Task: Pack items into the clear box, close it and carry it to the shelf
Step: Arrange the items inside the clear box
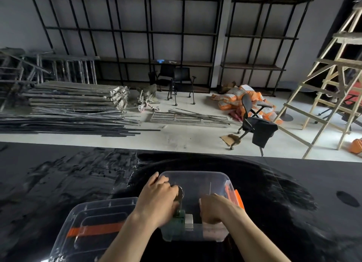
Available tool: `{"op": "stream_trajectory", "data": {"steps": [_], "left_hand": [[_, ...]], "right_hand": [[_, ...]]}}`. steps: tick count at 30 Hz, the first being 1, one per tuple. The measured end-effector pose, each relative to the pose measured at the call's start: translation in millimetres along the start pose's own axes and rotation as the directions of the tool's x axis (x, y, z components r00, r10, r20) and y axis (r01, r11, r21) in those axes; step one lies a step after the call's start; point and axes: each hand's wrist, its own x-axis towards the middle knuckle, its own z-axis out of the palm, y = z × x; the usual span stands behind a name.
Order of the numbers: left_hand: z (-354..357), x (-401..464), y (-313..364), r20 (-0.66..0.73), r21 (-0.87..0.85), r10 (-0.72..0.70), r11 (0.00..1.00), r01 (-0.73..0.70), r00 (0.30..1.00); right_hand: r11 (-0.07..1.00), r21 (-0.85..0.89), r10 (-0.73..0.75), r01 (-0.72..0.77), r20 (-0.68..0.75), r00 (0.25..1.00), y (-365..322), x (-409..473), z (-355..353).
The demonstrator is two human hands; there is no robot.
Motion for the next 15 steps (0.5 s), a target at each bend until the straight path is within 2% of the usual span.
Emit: {"op": "stream_trajectory", "data": {"steps": [3, 5, 7, 9, 11, 13, 15], "left_hand": [[-1.7, -6.0, -3.2, -0.233, -0.296, -0.156, 0.951, 0.083, 0.960], [5.7, -8.4, -4.1, -0.260, -0.486, -0.354, 0.852, 0.195, 0.898], [30.1, -32.3, -17.7, -0.116, -0.650, -0.544, 0.674, 0.351, 0.831], [43.9, -35.1, -10.1, 0.025, -0.740, -0.563, 0.546, 0.394, 0.826], [44.4, -36.3, -5.6, 0.105, -0.800, -0.581, 0.433, 0.416, 0.807], [41.9, -31.9, -5.5, 0.106, -0.813, -0.596, 0.409, 0.414, 0.796], [40.4, -27.7, -4.7, 0.098, -0.816, -0.592, 0.413, 0.405, 0.800]], "right_hand": [[0.999, 0.042, -0.016, 0.017, -0.019, 1.000, 0.2, 1.6, 3.4], [0.990, 0.126, -0.066, 0.064, 0.017, 0.998, -0.2, 2.0, 7.1], [0.980, 0.179, -0.112, 0.086, 0.139, 0.984, -27.6, 0.8, 13.7], [0.960, 0.264, -0.144, 0.090, 0.191, 0.971, -30.1, 0.4, 15.8], [0.938, 0.333, -0.180, 0.097, 0.229, 0.957, -35.0, 1.4, 15.0], [0.911, 0.404, -0.187, 0.078, 0.238, 0.953, -33.9, 2.2, 14.3], [0.868, 0.493, -0.175, 0.061, 0.189, 0.966, -27.7, 2.5, 11.5]]}}
